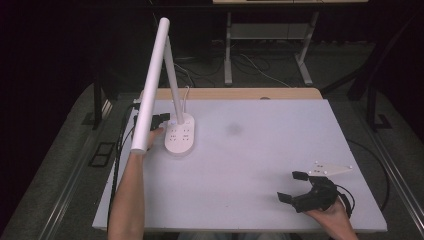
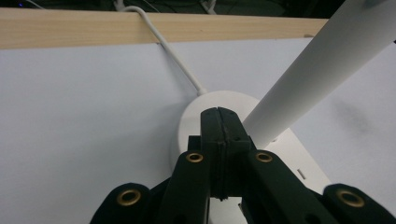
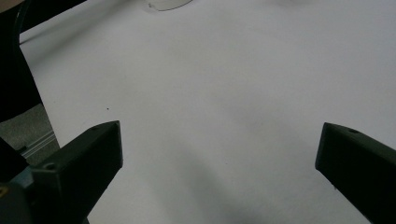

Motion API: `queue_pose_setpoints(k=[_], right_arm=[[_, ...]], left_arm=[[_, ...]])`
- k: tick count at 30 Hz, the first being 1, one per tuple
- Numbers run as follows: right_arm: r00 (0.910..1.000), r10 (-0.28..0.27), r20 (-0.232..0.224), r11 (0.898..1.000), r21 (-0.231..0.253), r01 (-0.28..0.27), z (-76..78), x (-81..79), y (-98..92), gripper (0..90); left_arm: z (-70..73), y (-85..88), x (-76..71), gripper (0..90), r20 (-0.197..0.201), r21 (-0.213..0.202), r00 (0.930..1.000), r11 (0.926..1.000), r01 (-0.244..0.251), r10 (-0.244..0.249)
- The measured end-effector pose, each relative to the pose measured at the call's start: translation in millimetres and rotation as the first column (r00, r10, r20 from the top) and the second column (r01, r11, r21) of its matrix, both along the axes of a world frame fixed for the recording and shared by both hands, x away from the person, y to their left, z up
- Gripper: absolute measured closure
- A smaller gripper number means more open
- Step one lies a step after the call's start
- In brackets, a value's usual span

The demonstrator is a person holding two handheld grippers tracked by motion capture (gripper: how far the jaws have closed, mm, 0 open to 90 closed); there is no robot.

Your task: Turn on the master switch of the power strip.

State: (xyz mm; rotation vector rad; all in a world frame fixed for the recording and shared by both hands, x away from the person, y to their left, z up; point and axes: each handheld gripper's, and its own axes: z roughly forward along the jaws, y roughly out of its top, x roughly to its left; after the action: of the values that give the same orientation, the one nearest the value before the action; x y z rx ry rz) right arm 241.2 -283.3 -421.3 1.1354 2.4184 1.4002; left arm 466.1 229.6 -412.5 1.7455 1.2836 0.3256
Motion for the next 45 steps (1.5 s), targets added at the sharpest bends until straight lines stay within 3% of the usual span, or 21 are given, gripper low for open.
queue_pose_setpoints(k=[7, 16, 23, 27, 29, 33, 45], right_arm=[[1.0000, 0.005, 0.002, 1.000, 0.000, -0.005, 0.5, -0.4, 1.0, 0.0], [1.0000, 0.004, 0.004, 1.000, 0.002, -0.004, 1.5, -1.3, 1.4, 0.0], [1.0000, 0.004, 0.002, 1.000, 0.005, -0.004, 1.3, -0.3, 2.0, 0.0], [0.9999, 0.010, 0.004, 1.000, 0.005, -0.010, 1.9, -1.1, 3.8, 0.0], [0.9999, 0.011, 0.005, 1.000, 0.005, -0.011, 2.2, -1.3, 4.1, 0.0], [1.0000, 0.008, 0.002, 1.000, 0.008, -0.008, 2.5, -1.3, 3.7, 0.0], [1.0000, 0.007, 0.003, 1.000, 0.007, -0.007, 2.3, -1.5, 3.8, 0.0]], left_arm=[[13.7, 12.8, -12.1, 90.0, 0.020, 0.000, 0.9991, 0.9993, -0.038, 0.038], [24.6, 16.1, -27.2, 89.9, 0.053, -0.011, 0.9981, 0.9994, -0.031, 0.032], [29.2, 15.6, -48.1, 89.5, 0.079, -0.053, 0.9957, 0.9977, -0.043, 0.047], [30.5, 16.9, -59.3, 77.0, 0.082, -0.088, 0.9954, 0.9952, -0.042, 0.049], [32.4, 17.6, -65.1, 71.7, 0.091, -0.099, 0.9955, 0.9950, -0.014, 0.023], [36.5, 18.3, -78.4, 59.2, 0.127, -0.138, 0.9918, 0.9904, 0.005, 0.013], [38.7, 23.5, -108.4, 22.3, 0.156, -0.177, 0.9858, 0.9801, 0.089, -0.061]])
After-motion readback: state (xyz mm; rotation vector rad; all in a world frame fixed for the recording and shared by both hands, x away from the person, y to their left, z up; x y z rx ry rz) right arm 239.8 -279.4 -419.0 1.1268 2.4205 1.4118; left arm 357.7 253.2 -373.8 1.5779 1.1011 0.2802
